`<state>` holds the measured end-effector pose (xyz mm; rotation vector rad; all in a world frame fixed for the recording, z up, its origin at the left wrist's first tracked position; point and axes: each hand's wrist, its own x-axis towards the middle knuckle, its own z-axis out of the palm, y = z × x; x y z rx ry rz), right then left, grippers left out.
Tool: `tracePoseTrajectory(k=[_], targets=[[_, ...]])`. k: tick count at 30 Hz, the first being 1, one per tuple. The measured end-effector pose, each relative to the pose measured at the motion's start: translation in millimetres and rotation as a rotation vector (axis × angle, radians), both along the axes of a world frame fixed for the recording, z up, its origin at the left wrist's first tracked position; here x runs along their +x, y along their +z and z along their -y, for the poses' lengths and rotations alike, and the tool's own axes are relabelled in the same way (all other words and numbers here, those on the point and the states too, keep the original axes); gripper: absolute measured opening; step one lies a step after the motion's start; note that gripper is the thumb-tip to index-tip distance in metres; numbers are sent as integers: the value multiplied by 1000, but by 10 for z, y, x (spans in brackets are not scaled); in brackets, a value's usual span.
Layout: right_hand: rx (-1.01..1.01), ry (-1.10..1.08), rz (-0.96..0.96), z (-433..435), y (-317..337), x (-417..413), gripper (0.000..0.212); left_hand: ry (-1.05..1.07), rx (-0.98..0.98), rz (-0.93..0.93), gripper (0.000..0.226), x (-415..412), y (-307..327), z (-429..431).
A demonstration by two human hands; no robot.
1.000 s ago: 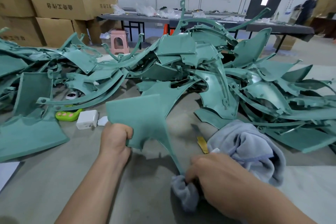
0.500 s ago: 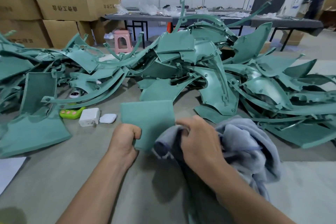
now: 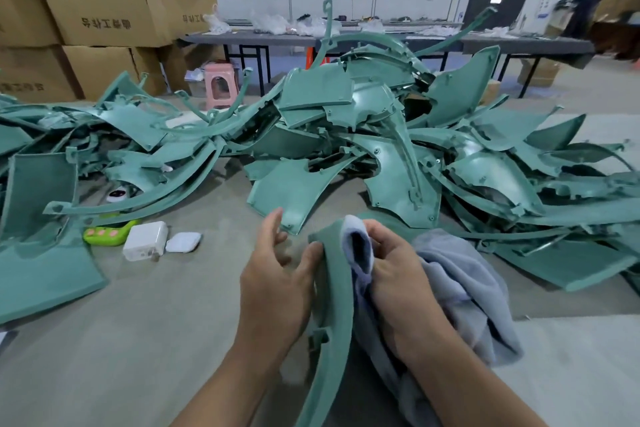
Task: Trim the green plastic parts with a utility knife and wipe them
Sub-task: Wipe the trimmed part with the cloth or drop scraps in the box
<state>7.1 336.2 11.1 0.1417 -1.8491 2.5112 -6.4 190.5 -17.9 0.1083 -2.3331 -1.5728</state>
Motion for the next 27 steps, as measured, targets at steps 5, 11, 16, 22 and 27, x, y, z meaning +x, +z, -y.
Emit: tracePoseTrajectory(k=[5,11,16,22,27], targets=[[616,-328,-265,8,-102,-29,10,-338,531,316,48,97,54,-56],[1006,-369,-458,48,-14,-16,12,-525,953,517,36,207,252,-1],[870,-36,-527,111,6,184,11,-502,1105,449,38,136,243,198],[1021,-38,-499,94,-7,23,26,-421,1122,463,37,88,141,211],[1299,-242,-98,33,5,-152,38,-520,1099,535,44,106,91,165]])
